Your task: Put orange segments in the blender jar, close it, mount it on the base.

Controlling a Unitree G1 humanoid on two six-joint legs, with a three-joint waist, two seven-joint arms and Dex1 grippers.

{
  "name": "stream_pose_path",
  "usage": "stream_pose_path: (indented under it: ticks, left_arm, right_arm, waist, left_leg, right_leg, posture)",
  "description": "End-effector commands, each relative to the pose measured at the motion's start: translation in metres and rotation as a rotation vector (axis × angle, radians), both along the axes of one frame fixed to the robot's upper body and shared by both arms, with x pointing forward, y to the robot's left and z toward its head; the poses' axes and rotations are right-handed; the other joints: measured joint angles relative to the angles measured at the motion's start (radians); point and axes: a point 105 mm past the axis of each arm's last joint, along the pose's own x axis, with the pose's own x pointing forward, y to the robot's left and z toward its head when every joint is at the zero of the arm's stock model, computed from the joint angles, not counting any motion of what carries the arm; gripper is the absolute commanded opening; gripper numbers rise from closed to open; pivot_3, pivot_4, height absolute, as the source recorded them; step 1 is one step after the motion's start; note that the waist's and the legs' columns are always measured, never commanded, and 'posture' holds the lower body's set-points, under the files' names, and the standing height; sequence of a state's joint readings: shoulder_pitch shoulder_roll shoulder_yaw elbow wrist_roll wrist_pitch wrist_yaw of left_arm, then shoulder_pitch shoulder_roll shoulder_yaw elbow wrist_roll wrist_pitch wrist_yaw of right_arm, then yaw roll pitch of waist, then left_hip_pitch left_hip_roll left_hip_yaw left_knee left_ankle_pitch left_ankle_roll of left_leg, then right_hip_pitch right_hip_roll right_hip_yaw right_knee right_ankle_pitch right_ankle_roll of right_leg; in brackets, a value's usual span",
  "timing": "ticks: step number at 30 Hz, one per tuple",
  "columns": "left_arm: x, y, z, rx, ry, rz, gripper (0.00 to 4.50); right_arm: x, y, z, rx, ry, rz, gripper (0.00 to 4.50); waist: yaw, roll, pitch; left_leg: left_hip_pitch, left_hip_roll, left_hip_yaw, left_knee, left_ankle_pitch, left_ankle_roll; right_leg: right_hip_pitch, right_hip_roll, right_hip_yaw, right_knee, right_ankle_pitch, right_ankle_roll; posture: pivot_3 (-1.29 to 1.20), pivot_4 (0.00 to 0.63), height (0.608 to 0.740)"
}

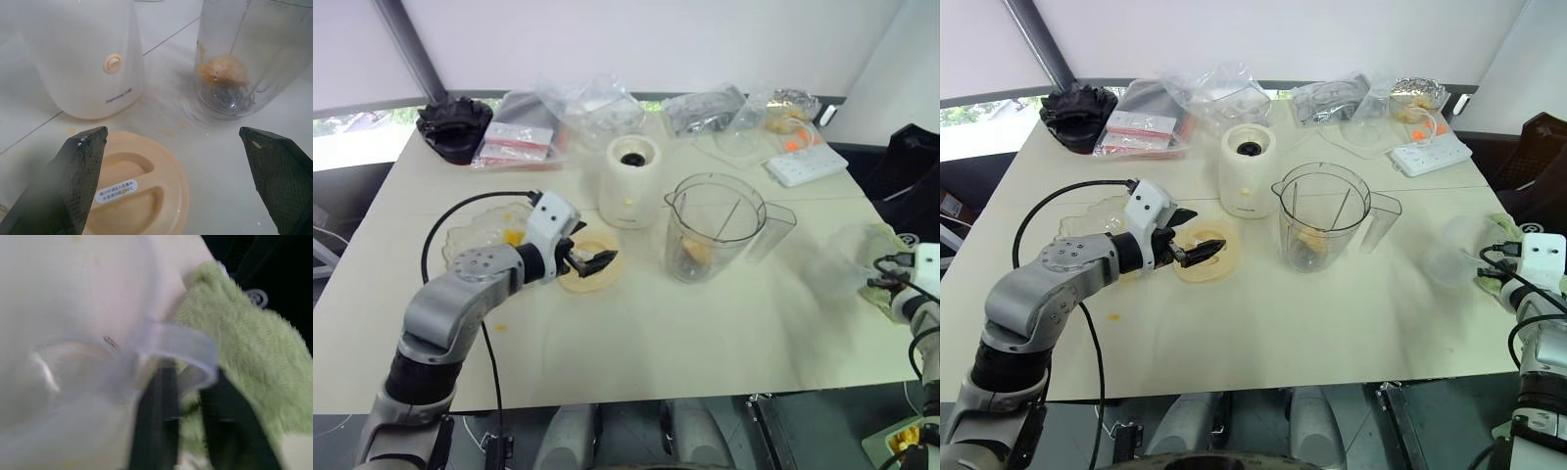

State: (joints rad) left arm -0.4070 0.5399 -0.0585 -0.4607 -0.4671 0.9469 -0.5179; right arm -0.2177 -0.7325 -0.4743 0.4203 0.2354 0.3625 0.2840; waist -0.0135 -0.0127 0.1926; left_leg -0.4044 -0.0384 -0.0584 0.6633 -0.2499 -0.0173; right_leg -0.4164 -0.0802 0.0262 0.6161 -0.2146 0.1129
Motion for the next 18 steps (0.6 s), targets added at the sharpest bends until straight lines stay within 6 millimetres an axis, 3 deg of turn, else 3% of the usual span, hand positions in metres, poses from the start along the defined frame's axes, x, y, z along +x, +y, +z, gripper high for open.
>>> stream_pose_path:
  ticks: [1,11,18]
  left_arm:
    - [0.001,0.0,0.017,-0.008,-0.074,-0.001,4.5]
    - [0.002,0.0,0.018,-0.009,-0.082,-0.002,4.5]
    - [0.004,-0.002,0.02,-0.01,-0.087,-0.011,4.5]
  right_arm:
    - [-0.004,-0.005,-0.003,-0.02,0.022,-0.022,0.05]
    - [0.002,0.005,0.002,0.081,-0.074,0.002,0.05]
    - [0.01,0.015,0.033,0.193,-0.313,0.003,0.05]
  waist:
    - [0.004,-0.001,0.0]
    - [0.0,-0.001,0.0]
    - [-0.003,0.0,0.001]
  left_leg:
    - [0.003,0.0,-0.001,0.0,0.0,0.0]
    - [0.011,0.001,-0.002,-0.001,0.0,0.0]
    - [0.011,0.001,-0.002,-0.002,0.0,0.0]
  right_leg:
    - [0.003,0.0,-0.001,-0.001,0.0,0.0]
    - [0.012,0.0,-0.001,-0.003,-0.001,0.001]
    - [0.011,0.0,-0.001,-0.003,-0.001,0.001]
  posture:
    - [0.0,0.15,0.74]
    - [0.0,0.15,0.74]
    - [0.0,0.15,0.74]
